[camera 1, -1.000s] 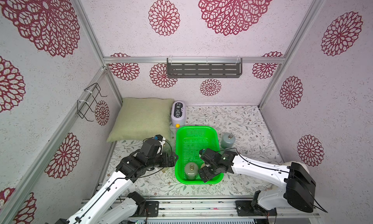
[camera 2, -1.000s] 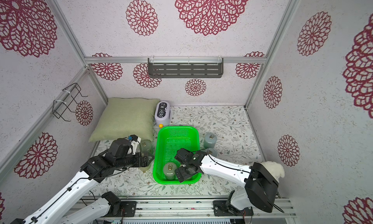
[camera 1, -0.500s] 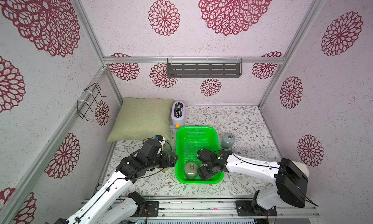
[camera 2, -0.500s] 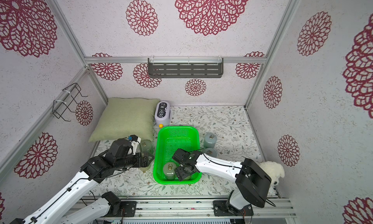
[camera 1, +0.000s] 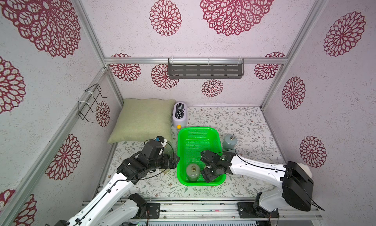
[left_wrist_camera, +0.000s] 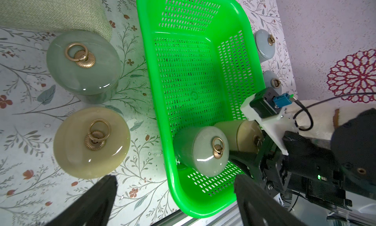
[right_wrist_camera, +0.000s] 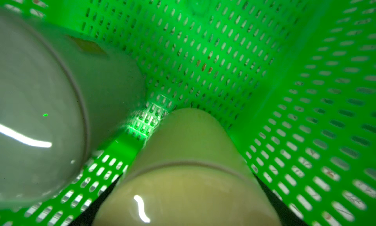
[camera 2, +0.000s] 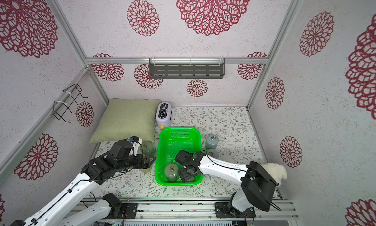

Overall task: Take the tea canister out of the basket
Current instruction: Pick up the tea canister from the basket.

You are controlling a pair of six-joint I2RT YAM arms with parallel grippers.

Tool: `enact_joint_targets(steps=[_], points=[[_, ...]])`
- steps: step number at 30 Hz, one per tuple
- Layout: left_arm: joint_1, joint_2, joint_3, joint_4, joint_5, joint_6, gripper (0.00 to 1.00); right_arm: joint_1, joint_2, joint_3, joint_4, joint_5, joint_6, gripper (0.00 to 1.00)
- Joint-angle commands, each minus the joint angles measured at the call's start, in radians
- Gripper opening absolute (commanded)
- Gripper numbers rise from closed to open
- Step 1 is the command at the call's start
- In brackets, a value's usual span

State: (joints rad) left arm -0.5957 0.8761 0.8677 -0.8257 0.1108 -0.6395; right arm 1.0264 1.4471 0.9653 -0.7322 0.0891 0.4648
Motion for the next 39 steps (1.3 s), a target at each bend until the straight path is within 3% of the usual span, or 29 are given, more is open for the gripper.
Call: enact_joint_targets(steps=[1, 15, 27, 39], points=[[-0.007, 0.006, -0.004, 0.008, -0.020, -0.001, 0.97, -0.002, -0.089, 0.061, -0.055, 0.063, 0.023, 0.63], [-0.025, 0.028, -0.004, 0.041, -0.013, -0.049, 0.97, -0.056, -0.266, 0.153, -0.209, 0.192, 0.082, 0.62], [-0.059, 0.045, 0.001, 0.075, -0.014, -0.063, 0.97, -0.204, -0.469, 0.035, -0.292, 0.206, 0.147, 0.62], [-0.083, 0.050, -0.003, 0.086, -0.019, -0.071, 0.97, -0.244, -0.507, -0.089, -0.254, 0.165, 0.198, 0.63]])
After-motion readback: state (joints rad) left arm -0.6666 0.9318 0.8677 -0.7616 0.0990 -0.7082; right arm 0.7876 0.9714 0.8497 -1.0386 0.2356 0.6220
